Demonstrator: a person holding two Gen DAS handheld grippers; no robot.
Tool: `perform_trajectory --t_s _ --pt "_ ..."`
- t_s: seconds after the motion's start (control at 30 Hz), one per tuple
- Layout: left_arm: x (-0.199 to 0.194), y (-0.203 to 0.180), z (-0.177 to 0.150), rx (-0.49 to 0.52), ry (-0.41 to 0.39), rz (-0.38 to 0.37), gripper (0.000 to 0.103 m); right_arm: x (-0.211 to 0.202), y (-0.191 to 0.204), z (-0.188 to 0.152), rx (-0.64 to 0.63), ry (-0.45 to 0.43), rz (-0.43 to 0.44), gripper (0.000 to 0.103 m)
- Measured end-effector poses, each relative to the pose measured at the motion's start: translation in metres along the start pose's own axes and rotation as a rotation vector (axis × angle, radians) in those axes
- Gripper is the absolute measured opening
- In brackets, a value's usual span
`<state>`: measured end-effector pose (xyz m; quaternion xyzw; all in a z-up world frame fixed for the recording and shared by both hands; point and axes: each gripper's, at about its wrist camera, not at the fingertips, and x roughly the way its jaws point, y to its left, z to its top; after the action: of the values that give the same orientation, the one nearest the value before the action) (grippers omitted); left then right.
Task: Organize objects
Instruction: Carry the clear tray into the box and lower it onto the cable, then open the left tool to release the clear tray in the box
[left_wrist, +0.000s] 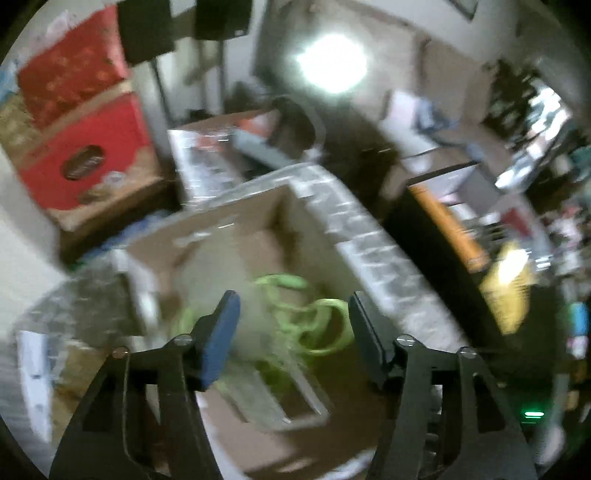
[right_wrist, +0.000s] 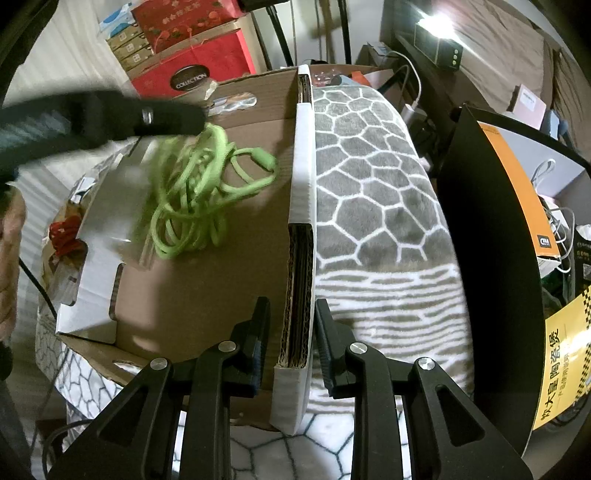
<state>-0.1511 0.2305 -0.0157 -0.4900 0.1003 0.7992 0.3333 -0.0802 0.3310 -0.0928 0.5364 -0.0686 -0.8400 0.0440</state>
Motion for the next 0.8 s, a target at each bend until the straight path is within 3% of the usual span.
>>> perform_trajectory --t_s 0.17,0.27,0.37,0.6,0.8 --pt "-0.010 0.019 0.003 -0.079 -0.009 0.004 0.061 0.000 0.001 -0.001 0.001 -0.002 0.001 0.025" --pt "-0.005 0.035 -0.001 -0.130 0.019 0.002 0.031 0.001 0.001 -0.002 0.002 -0.004 0.002 0.025" --pt "0.008 0.044 -0.006 -0.157 0.051 -0.022 0.018 0.001 0.001 -0.002 0.000 -0.004 0.002 0.025" --pt "0.035 0.035 -0.011 -0.157 0.104 -0.063 0.020 0.002 0.000 -0.001 -0.002 -0.003 0.003 0.026" --pt "0.056 0.019 -0.014 -0.045 0.143 0.091 0.021 0.002 0.000 -0.001 -0.003 -0.002 0.001 0.026"
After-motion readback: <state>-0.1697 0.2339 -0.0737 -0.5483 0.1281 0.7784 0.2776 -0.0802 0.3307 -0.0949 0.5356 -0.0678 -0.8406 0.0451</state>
